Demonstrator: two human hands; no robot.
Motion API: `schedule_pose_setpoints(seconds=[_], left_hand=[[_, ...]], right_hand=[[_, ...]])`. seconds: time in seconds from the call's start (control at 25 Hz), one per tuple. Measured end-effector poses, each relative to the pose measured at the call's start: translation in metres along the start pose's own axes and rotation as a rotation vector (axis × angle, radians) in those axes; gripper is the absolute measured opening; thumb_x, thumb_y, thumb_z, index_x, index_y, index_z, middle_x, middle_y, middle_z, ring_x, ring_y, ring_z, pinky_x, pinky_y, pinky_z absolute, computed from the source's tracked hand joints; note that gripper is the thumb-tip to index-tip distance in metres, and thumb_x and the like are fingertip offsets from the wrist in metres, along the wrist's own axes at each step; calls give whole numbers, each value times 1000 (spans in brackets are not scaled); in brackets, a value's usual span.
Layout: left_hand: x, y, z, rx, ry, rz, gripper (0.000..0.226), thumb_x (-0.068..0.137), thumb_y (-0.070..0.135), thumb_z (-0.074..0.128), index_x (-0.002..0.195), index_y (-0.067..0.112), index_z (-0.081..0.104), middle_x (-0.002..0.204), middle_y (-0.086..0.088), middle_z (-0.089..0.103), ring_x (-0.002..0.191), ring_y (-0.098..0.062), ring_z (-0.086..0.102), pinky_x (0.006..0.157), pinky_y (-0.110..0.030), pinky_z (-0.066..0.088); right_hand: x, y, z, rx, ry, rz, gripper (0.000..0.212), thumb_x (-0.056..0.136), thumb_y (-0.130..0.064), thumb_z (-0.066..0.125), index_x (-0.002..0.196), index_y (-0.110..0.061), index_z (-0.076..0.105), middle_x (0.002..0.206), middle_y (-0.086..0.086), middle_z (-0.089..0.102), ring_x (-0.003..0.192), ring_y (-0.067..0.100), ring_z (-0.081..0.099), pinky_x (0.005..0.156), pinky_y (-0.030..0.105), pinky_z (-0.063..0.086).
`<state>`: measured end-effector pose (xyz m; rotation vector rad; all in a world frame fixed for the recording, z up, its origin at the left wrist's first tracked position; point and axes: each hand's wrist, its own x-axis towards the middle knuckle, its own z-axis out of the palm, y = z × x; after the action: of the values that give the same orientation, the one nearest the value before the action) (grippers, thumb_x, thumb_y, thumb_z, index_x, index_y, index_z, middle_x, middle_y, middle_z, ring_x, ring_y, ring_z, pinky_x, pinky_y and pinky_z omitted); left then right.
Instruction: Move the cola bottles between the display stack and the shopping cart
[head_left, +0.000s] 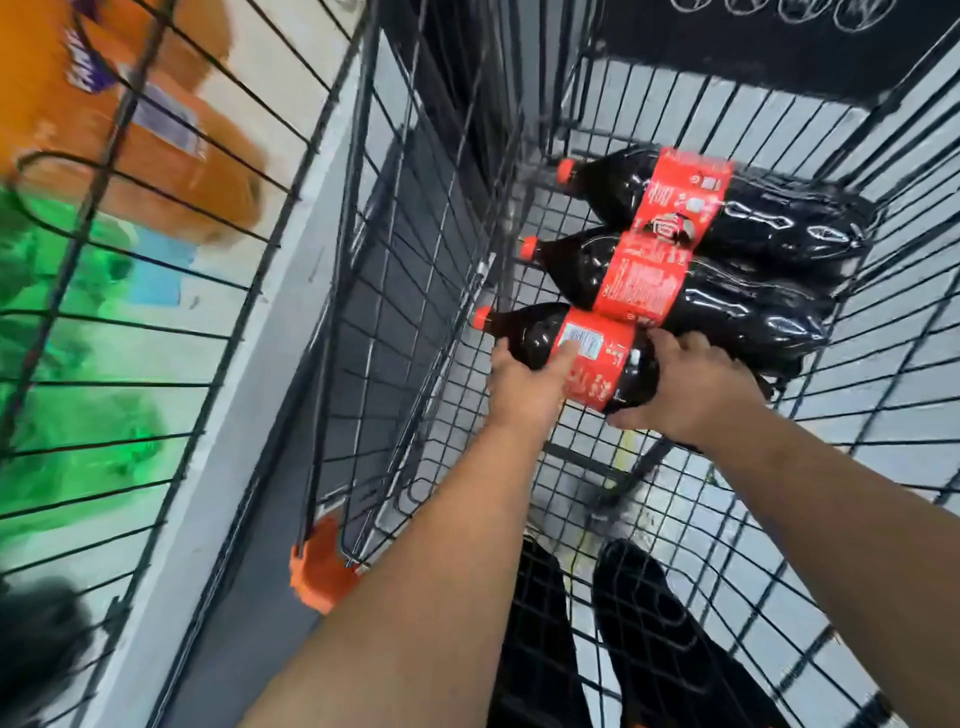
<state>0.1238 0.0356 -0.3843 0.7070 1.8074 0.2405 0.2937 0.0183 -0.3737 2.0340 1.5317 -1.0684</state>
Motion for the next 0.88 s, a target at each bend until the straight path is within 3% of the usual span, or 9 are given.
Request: schedule_pose_setpoints(seconds=[0.08, 0.16, 0.28, 0.36, 0.56, 0.76, 0.88], left_hand=[[22, -3, 13, -136, 36, -54, 97, 84, 50, 79, 157, 20, 23, 139, -6, 59, 119, -21, 60, 99, -29, 41], [38, -9, 21, -227, 68, -81, 113, 63, 67, 83, 154, 29, 26, 132, -2, 64, 113, -21, 65, 106, -39, 48], [75, -36, 35, -299, 96, -119, 126, 23, 94, 77, 134, 51, 34, 111, 5, 74, 100, -24, 73, 92, -50, 58], [81, -38, 37, -307, 97, -137, 129, 15, 94, 75, 130, 54, 35, 105, 6, 75, 95, -23, 74, 87, -49, 60], [55, -17, 23, -378, -28, -96, 118, 43, 63, 91, 145, 41, 37, 110, 1, 74, 95, -20, 75, 87, -48, 62], [53, -9, 22, -419, 15, -131, 108, 45, 61, 90, 139, 39, 41, 101, 2, 75, 88, -20, 76, 85, -49, 62], [51, -8, 20, -415, 11, -146, 94, 64, 52, 91, 142, 39, 40, 101, 2, 73, 88, -20, 75, 83, -49, 62]], right_hand=[[10, -2, 7, -47, 58, 0, 112, 59, -75, 73, 147, -25, 25, 125, 11, 44, 120, 33, 48, 100, 47, 43], [13, -4, 11, -84, 95, -1, 109, 58, -76, 73, 143, -24, 29, 120, 10, 42, 116, 31, 48, 93, 45, 46], [15, -3, 17, -114, 69, 16, 108, 51, -83, 70, 134, -23, 35, 121, 9, 43, 119, 30, 46, 93, 46, 46], [15, -4, 22, -79, 16, 31, 114, 46, -87, 68, 134, -24, 33, 127, 11, 44, 124, 32, 44, 97, 48, 45], [14, -7, 38, 355, -92, 11, 111, 42, -74, 79, 131, -32, 28, 112, -4, 59, 103, 21, 59, 90, 44, 52], [20, -8, 34, 406, -127, -26, 124, 46, -71, 81, 146, -41, 13, 105, -13, 58, 99, 16, 59, 92, 41, 51], [20, -8, 35, 396, -123, -16, 125, 47, -71, 81, 147, -39, 13, 109, -10, 60, 102, 18, 60, 92, 42, 52]])
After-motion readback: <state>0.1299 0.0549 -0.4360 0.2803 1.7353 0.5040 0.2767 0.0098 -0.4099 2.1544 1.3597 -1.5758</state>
